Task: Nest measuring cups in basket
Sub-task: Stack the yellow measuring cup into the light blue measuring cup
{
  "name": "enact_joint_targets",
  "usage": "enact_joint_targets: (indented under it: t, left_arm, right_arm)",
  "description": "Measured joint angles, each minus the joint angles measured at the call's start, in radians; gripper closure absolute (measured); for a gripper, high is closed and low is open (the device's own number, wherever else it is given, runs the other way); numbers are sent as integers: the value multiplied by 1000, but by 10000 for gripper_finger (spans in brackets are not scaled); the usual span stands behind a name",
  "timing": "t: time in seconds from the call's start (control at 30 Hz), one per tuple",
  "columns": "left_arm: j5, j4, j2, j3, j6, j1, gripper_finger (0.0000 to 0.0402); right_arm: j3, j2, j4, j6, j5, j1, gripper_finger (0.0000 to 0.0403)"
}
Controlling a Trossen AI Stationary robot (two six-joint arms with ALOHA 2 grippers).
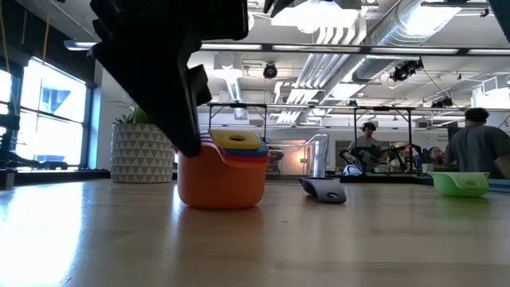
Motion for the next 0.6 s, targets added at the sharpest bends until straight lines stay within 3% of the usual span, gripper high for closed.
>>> enact_joint_targets:
  t: [0.6]
  left_arm:
    - [2,50,0,1,26,1,357]
  right_arm:
    - [0,0,1,0,1,-1,341]
